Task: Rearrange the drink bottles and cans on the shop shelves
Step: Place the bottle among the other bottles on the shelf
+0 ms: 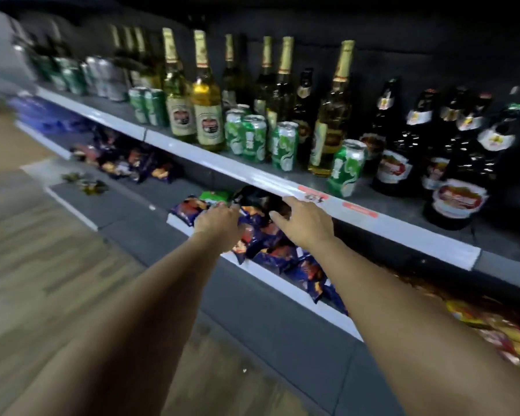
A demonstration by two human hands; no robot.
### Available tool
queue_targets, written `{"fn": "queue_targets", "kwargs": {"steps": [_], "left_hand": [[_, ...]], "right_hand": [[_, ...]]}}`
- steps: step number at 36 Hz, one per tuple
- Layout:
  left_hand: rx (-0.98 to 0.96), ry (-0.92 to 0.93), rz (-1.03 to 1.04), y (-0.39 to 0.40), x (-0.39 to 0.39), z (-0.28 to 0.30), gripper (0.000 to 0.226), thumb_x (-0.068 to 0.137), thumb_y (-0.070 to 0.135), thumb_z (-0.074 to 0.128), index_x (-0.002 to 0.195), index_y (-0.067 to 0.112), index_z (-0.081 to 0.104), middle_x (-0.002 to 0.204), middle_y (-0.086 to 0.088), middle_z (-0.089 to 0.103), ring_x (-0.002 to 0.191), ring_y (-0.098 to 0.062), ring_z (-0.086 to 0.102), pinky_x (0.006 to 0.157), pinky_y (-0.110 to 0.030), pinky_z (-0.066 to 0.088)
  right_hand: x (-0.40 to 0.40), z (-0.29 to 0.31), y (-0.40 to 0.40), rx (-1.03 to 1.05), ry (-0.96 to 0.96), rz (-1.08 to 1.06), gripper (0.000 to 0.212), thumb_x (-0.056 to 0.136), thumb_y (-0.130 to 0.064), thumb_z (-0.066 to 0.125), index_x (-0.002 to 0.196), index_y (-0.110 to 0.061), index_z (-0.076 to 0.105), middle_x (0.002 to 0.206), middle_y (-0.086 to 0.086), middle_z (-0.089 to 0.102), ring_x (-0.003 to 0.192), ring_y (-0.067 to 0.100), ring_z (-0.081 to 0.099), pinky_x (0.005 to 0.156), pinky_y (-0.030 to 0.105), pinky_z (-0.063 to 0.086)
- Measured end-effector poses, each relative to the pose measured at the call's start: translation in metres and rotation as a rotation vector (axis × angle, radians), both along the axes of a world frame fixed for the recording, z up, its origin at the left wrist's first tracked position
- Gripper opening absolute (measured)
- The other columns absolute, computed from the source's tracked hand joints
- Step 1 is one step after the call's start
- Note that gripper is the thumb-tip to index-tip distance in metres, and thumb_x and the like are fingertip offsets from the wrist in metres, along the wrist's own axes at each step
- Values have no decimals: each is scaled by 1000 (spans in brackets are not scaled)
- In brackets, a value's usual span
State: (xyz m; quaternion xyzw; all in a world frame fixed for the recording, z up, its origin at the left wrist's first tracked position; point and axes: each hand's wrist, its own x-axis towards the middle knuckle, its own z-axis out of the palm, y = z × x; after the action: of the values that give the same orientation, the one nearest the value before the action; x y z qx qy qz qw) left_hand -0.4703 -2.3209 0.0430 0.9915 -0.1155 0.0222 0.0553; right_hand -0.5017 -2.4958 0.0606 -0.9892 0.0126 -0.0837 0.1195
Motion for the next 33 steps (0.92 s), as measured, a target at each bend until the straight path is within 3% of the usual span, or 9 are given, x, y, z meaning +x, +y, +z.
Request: {"fn": "queue_targets", "kwargs": {"steps": [10, 18, 25, 33], "left_hand": [[-22, 131, 328, 208, 6, -34, 52, 95, 47, 44, 137, 16, 44, 140, -10, 47, 126, -31, 47, 94, -41, 43], [17, 121, 507, 371, 19, -37, 52, 96, 48, 42, 138, 17, 44, 140, -9, 47, 125, -30, 49, 91, -38, 45], [-38, 132, 590, 478, 42, -50, 51, 95, 46, 45, 133, 12, 47, 132, -13, 53, 119, -33, 53, 92, -44, 49], [42, 152, 628, 554, 89, -72, 51, 96, 49, 41, 132, 14, 48, 130, -11, 53, 117, -31, 54, 88, -39, 48]], "right_hand": [[68, -27, 191, -18, 119, 279, 55, 89, -63, 46, 127, -23, 55, 127, 9, 60, 115, 32, 56, 85, 37, 46], [120, -33, 359, -56, 220, 456, 67, 93, -62, 40, 147, -23, 33, 143, 7, 47, 124, 30, 49, 82, 36, 42], [160, -39, 475, -80, 258, 557, 58, 95, -60, 39, 139, -22, 42, 136, 8, 51, 116, 30, 53, 73, 32, 40], [228, -60, 570, -104, 254, 615, 63, 92, -63, 40, 142, -26, 40, 138, 7, 50, 121, 30, 51, 79, 36, 42]]}}
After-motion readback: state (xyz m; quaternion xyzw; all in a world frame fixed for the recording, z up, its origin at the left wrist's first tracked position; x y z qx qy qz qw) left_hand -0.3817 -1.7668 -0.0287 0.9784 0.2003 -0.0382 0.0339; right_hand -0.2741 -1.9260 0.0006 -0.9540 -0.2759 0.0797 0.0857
